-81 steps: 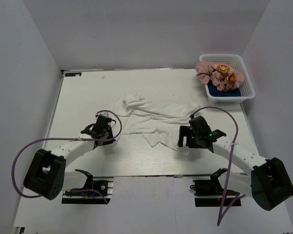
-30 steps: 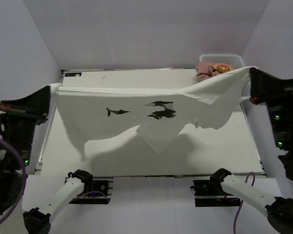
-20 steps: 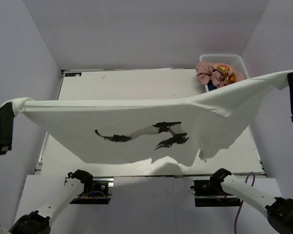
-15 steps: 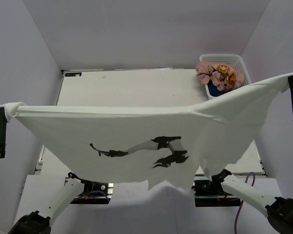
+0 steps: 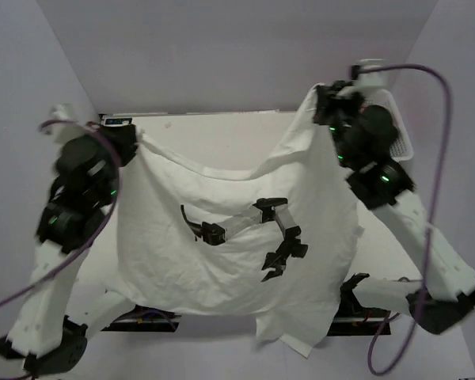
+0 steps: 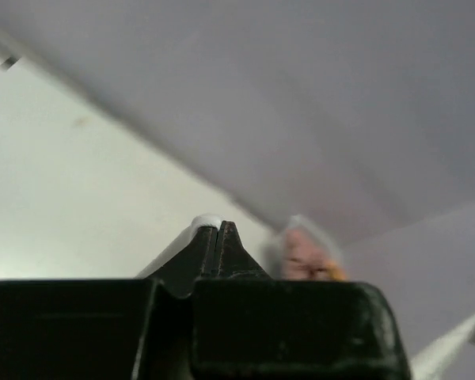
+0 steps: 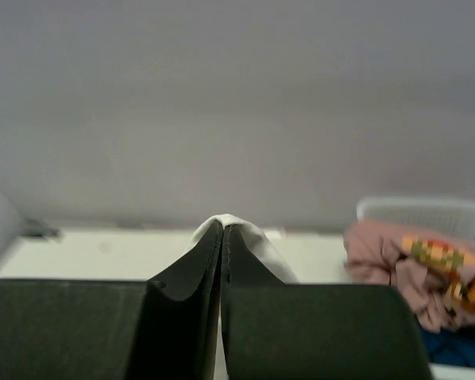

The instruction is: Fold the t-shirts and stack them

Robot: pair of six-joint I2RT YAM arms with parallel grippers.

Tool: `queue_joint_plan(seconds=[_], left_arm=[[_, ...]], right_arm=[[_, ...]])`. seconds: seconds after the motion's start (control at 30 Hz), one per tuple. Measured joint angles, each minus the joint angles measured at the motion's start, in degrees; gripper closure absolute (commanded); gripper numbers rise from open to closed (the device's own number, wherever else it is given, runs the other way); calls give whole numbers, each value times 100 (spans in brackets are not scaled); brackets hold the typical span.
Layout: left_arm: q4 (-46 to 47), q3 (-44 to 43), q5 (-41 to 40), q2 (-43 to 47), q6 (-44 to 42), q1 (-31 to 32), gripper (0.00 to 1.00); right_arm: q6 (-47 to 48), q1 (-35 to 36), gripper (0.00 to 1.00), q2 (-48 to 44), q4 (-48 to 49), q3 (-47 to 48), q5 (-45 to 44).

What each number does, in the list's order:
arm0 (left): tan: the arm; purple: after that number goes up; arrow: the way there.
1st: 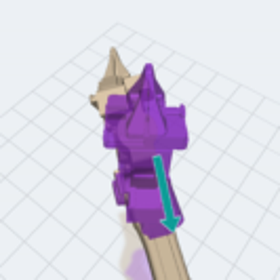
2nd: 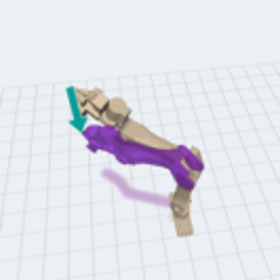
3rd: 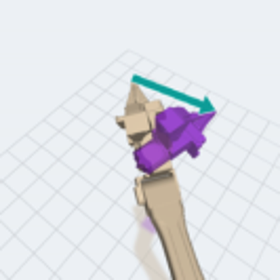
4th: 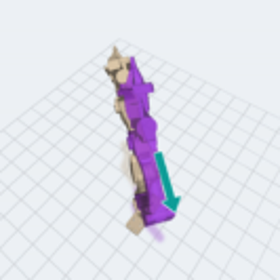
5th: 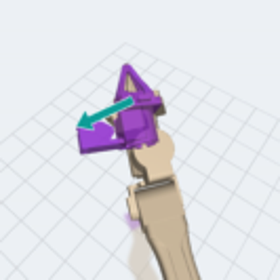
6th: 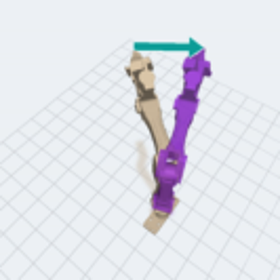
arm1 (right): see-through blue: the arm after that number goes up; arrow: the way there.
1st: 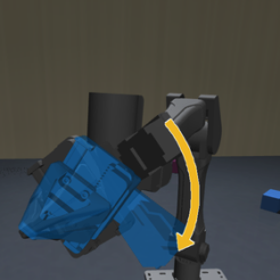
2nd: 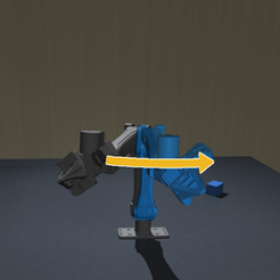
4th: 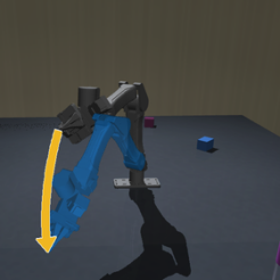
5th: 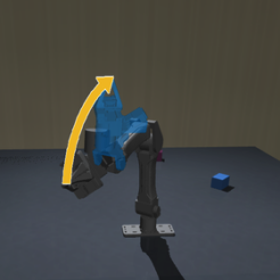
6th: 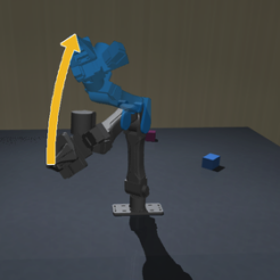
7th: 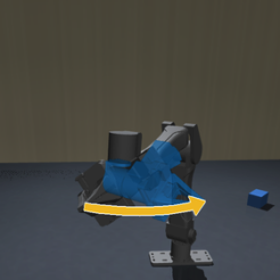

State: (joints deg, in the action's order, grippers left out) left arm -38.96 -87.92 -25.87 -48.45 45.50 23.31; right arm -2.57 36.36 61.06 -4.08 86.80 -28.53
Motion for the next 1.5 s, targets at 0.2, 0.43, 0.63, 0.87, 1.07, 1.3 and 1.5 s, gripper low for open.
queue_joint_plan(seconds=[0.2, 0.43, 0.63, 0.87, 1.07, 1.3, 1.5], left_arm=[[33, 1027, -789, -2356, 564, -299, 97], [-164, 240, -857, -5320, 632, -1207, 1], [-306, -774, -621, -6752, 216, -1499, 1], [304, 595, 214, -5515, -286, -1469, 1], [833, 1810, 1029, -4662, -474, -1401, 1], [1045, 2787, 1403, -4666, -520, -1379, 1], [765, 3029, 1255, -4811, -225, -1414, 1]], right_arm=[[-302, -708, 100, 2422, 127, -323, 168], [-894, -1646, 10, 4719, 48, 125, 1123], [-944, -1805, 10, 5471, -299, 693, 1755], [-1029, -1633, 10, 4201, -55, -553, 2374], [-1351, -1554, 10, 2951, 212, -2413, 2721], [-1683, -1493, 10, 3021, 269, -3217, 2920], [-1969, -1497, 10, 3615, 433, -3246, 2863]])
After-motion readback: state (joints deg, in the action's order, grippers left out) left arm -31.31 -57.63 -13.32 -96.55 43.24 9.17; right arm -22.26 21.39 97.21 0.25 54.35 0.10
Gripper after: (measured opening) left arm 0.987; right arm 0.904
